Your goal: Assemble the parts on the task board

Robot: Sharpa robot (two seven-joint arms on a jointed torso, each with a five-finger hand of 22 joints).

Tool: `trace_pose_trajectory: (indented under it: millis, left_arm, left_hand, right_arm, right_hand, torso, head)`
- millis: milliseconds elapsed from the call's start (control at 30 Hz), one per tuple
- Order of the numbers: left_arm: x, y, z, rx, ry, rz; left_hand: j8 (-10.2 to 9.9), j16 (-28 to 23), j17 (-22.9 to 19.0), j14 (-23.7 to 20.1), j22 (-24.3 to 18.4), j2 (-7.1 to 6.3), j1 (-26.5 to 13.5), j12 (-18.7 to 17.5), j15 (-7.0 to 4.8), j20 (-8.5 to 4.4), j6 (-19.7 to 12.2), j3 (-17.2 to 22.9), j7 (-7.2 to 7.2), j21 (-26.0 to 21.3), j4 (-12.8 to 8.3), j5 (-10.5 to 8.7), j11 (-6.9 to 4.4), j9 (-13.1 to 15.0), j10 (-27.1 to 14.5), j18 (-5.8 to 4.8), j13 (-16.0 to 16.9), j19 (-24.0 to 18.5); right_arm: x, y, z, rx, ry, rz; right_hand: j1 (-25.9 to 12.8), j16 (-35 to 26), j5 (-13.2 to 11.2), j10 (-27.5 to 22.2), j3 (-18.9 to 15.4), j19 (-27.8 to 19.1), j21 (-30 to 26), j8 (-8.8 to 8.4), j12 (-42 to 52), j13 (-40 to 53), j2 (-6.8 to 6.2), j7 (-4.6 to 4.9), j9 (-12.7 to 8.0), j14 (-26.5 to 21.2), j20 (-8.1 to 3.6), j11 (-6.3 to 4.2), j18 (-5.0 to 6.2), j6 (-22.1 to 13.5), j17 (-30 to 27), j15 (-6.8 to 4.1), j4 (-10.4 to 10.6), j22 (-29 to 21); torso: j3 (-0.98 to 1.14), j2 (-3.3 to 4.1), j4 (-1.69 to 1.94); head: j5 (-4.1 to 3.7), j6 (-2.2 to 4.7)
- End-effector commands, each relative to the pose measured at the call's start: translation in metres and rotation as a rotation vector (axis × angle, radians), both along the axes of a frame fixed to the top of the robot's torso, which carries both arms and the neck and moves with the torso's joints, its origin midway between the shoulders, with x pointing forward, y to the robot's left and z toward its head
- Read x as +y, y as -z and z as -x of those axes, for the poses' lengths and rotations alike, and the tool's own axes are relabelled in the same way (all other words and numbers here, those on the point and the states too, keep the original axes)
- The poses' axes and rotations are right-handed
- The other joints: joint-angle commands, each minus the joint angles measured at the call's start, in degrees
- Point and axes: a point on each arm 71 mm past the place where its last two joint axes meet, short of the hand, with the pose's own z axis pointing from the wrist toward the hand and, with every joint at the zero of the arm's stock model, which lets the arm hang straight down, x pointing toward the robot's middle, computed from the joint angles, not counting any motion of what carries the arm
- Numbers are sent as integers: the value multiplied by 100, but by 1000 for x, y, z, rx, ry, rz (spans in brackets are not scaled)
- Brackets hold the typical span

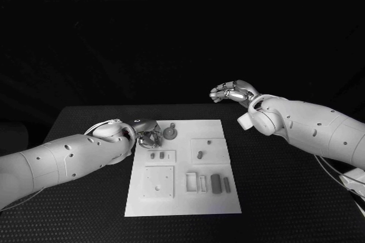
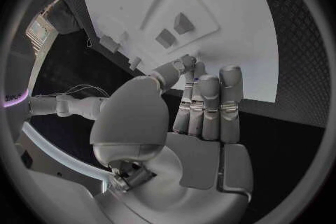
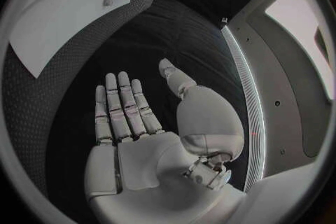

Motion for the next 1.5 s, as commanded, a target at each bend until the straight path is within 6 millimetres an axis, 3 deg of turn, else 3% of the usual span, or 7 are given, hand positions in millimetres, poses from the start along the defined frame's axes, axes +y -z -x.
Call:
trace_pose_trajectory:
  millis: [33,1500]
  left_arm:
    - [-1,1,0,5,12,-9]
    - [-5,9,1,42,31,-66]
  left_hand:
    - [17,9,-11,-12,101,42,-2,26,28,-24,9,7,37,-31,15,38,32,4,-16,726,4,28]
    - [32,12,-43,-37,104,43,15,32,30,-17,11,1,34,-48,-15,35,32,3,-11,725,8,11]
  right_arm:
    - [1,0,0,-2,-15,1]
    - [1,0,1,-2,-15,0]
  right_hand:
    - [-22,-25,5,43,-38,-12,-37,27,-14,-11,27,224,-8,22,10,7,-41,-39,7,24,4,8]
    - [-24,-34,5,46,-38,-8,-50,32,-11,-25,28,224,-12,25,9,7,-42,-40,19,25,5,21]
  torso:
    - [1,1,-3]
    - [1,0,-3]
  head:
    - [-3,4]
    - [-21,-13]
